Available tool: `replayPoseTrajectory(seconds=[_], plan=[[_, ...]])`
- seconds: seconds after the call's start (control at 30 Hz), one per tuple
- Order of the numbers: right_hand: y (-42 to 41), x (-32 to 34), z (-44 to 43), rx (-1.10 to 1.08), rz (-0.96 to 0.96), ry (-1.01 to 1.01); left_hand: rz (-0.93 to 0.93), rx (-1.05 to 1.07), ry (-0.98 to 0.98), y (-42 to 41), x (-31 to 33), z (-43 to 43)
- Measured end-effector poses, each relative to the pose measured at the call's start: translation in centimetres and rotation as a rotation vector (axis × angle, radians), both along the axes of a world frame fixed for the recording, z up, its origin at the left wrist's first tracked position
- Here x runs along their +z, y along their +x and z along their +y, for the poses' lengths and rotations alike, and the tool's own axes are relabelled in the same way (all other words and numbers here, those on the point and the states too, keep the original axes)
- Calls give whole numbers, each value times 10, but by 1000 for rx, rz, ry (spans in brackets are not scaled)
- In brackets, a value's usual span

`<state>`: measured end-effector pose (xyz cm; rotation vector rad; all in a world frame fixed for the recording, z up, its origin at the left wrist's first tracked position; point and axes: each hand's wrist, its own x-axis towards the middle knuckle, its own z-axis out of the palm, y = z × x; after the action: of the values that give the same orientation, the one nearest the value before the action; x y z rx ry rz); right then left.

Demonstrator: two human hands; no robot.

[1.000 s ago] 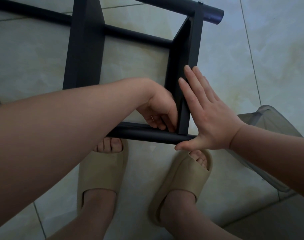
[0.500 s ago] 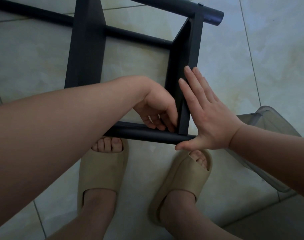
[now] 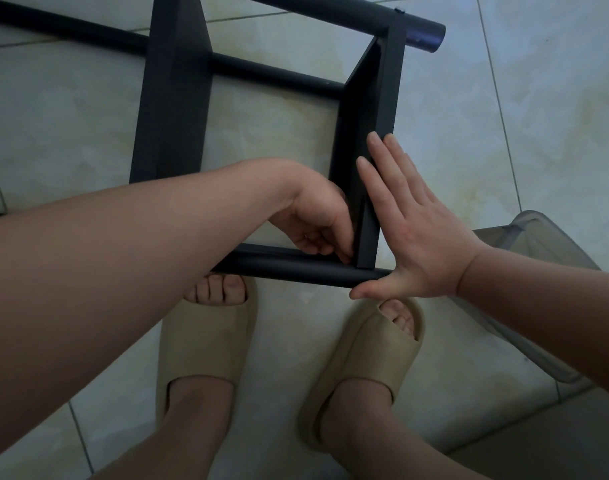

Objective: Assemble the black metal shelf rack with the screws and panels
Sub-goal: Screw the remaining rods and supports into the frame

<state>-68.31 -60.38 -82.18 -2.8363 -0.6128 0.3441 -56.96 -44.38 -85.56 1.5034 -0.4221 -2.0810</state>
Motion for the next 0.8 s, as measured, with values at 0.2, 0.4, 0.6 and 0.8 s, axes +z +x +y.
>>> replayPoseTrajectory(seconds=[0.2, 0.4, 0.6, 0.8], plan=[[0, -1, 0, 5, -6, 7, 15, 20, -8, 1, 0, 3], [0, -1, 0, 6, -8, 6, -41, 15, -29, 0, 1, -1], [0, -1, 0, 5, -3, 10, -27, 52, -27, -3, 0, 0], [0, -1, 0, 3, 0, 5, 16, 62, 12, -1, -3, 4]])
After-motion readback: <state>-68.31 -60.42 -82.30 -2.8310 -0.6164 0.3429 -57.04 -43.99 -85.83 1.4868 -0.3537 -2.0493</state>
